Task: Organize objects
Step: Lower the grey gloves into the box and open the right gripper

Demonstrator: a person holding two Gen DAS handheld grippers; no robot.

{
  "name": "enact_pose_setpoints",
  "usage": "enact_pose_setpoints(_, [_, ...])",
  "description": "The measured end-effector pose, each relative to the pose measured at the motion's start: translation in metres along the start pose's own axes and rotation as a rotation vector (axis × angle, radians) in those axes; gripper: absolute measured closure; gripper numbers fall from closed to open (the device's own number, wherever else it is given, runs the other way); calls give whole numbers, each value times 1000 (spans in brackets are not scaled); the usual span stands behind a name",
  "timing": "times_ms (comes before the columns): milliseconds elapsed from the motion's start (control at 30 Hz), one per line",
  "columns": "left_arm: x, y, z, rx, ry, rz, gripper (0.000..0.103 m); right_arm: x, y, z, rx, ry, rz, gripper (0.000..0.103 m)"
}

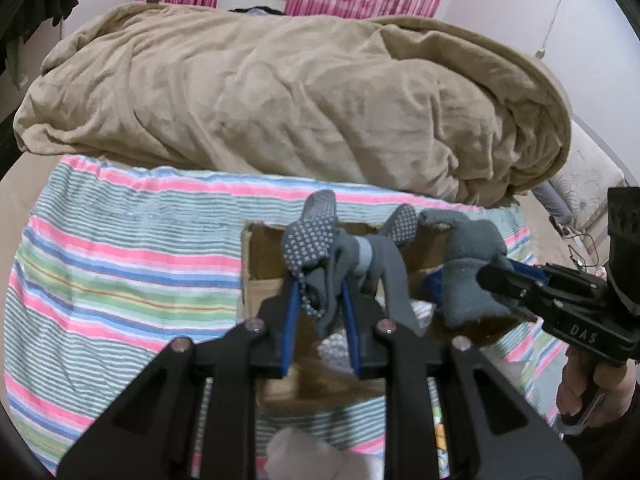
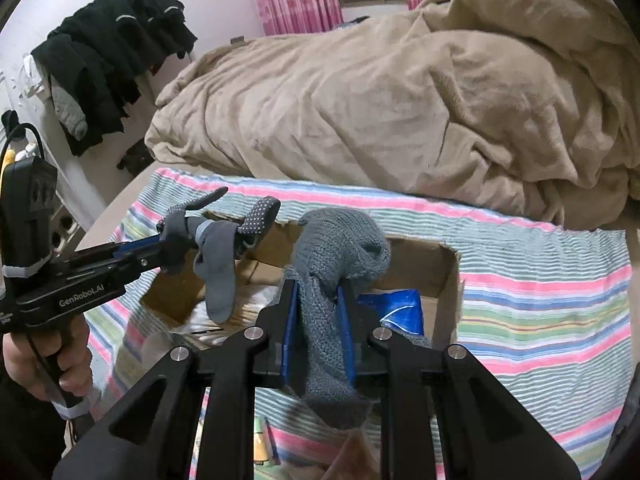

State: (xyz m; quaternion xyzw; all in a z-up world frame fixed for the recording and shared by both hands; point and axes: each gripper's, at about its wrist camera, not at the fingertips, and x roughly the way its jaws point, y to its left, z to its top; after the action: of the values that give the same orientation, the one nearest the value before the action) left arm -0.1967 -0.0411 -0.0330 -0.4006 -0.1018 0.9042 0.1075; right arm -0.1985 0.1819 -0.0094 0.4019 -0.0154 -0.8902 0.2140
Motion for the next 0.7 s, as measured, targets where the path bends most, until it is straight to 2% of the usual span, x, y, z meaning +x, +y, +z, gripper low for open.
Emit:
enact_pose_setpoints(267, [29,1,-12,13,92,21,80,34,-6,-13,19,75,-20,82])
enact_pose_setpoints(367, [32,1,-14,28,91,52,79,43,-5,-17,20,93,-24,82])
enact_pose_setpoints(533, [33,-4,-15,20,107,54,70,49,0,-19,13,105,-31,79])
enact_pose_setpoints(700, [22,-11,-17,35,94,87,59,47,0,-19,19,104,-39,74])
